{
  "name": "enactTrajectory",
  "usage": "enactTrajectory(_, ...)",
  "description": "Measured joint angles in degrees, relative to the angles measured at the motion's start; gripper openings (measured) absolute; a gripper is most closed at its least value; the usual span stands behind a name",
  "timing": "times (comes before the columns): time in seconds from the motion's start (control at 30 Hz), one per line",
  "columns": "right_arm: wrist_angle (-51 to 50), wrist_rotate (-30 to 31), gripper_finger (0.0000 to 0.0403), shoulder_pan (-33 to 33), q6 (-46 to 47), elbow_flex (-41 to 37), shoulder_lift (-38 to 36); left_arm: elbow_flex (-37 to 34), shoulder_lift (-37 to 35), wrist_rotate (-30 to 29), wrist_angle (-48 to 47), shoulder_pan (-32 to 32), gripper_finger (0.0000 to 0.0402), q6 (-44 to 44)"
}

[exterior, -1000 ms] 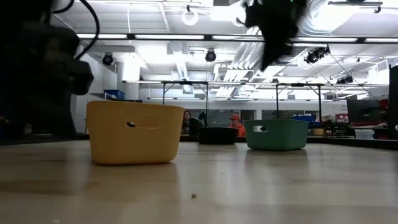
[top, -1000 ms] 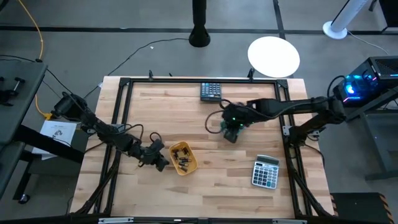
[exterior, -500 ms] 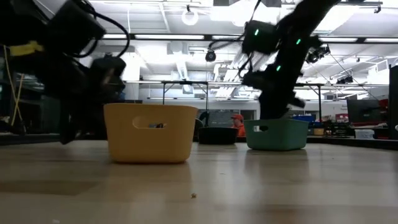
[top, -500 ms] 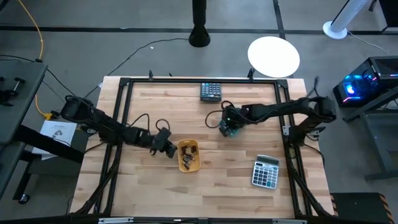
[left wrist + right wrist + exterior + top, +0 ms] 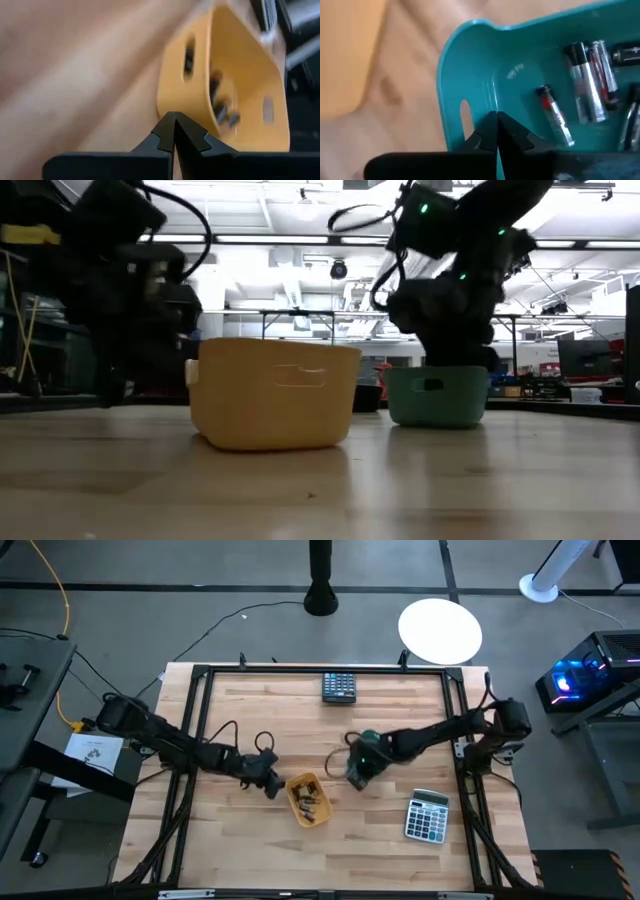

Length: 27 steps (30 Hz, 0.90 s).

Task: Sort batteries
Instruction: Move the bins to the center of the table

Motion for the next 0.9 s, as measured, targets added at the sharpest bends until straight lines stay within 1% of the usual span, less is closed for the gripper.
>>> enactTrajectory(0.1, 2.1, -0.1, 0.0, 3.7, 3.1, 0.0, 0.0, 0.0, 0.0, 0.1, -0.1, -3.8, 0.0, -0.1)
enactTrajectory(0.27, 4.5, -0.1, 0.0, 9.0, 9.0, 0.0, 0.0, 0.0, 0.0, -1.9, -2.1, -9.7, 0.0, -3.2)
enactTrajectory(0.37, 4.5, -0.1, 0.0, 11.9, 11.4, 0.0, 0.0, 0.0, 0.0, -4.0, -2.6, -12.5, 0.0, -4.9)
enactTrajectory(0.47, 4.6, 0.6, 0.0, 13.8, 11.6, 0.0, 0.0, 0.0, 0.0, -7.1, -2.1, -14.1, 0.0, -6.4)
enactTrajectory(0.6, 5.6, 1.1, 0.0, 14.6, 10.8, 0.0, 0.0, 0.0, 0.1, -8.7, -2.2, -13.5, 0.0, -3.8)
enactTrajectory(0.9, 8.5, 1.3, 0.0, 14.5, 2.4, 0.0, 0.1, 0.5, 0.1, -7.7, 0.7, -7.1, 0.0, 1.1)
